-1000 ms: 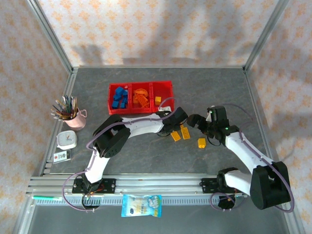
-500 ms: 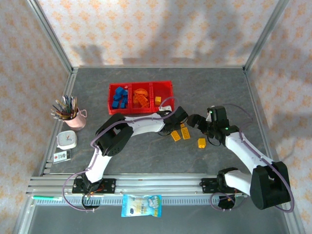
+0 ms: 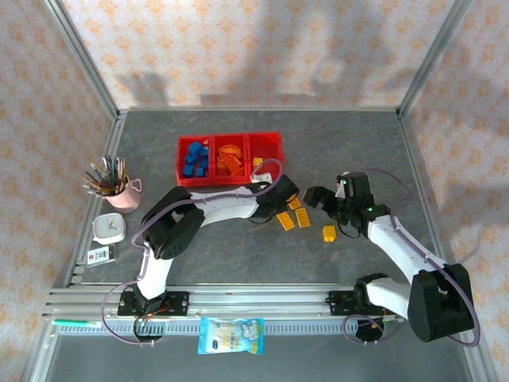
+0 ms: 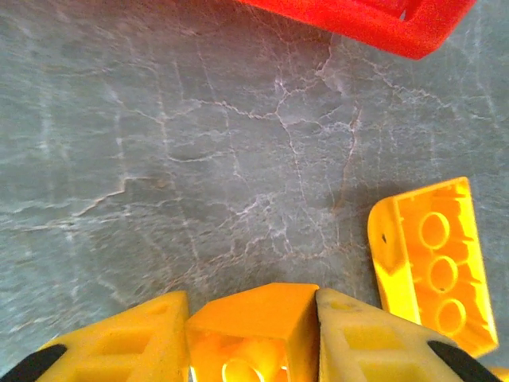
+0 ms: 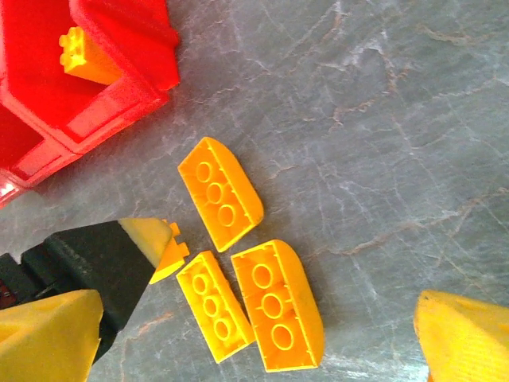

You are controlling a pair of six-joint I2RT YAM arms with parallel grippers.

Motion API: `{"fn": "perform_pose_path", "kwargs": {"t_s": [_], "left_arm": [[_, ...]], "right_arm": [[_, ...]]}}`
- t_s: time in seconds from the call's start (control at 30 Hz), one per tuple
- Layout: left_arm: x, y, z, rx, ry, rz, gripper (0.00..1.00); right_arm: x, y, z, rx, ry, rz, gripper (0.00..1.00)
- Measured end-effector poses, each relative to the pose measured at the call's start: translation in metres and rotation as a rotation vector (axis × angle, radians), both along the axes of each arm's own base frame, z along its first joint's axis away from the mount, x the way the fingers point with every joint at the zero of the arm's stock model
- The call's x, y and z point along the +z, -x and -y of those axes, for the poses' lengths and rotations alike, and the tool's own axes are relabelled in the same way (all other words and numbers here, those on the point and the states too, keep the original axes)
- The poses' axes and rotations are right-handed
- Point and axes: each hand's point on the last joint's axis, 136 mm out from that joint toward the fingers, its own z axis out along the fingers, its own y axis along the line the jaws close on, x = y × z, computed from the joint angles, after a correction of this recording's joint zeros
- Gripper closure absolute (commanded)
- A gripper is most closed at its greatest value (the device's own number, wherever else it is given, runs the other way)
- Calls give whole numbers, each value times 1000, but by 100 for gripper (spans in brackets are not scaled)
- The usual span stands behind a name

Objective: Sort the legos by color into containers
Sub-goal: Pick up the lego from the center of the table, then place the lego in the container.

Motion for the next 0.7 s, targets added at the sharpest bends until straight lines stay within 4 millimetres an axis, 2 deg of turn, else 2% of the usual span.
{"fn": "perform_pose_path", "kwargs": {"t_s": [0.1,0.2,0.43,0.53,0.63,0.7], "left_arm": [[23,-8,-8,20,13,43,64],[50,-25,-24,55,23,105,64],[100,-90,-52,127,-13,230,64],[103,-118,-54,134,-43,259,64],[93,-139,-51,123,-87,260,62],[82,-151,-48,112,-120,253,58]], "right_arm": [[11,-6,-5,28,-13,26,0],[22,-14,-10,46,-23,52,0],[35,-30,-16,57,-41,83,0],[36,-35,-17,57,-43,88,0],[35,-36,-17,57,-43,89,0],[36,-37,-17,57,-43,89,0]]}}
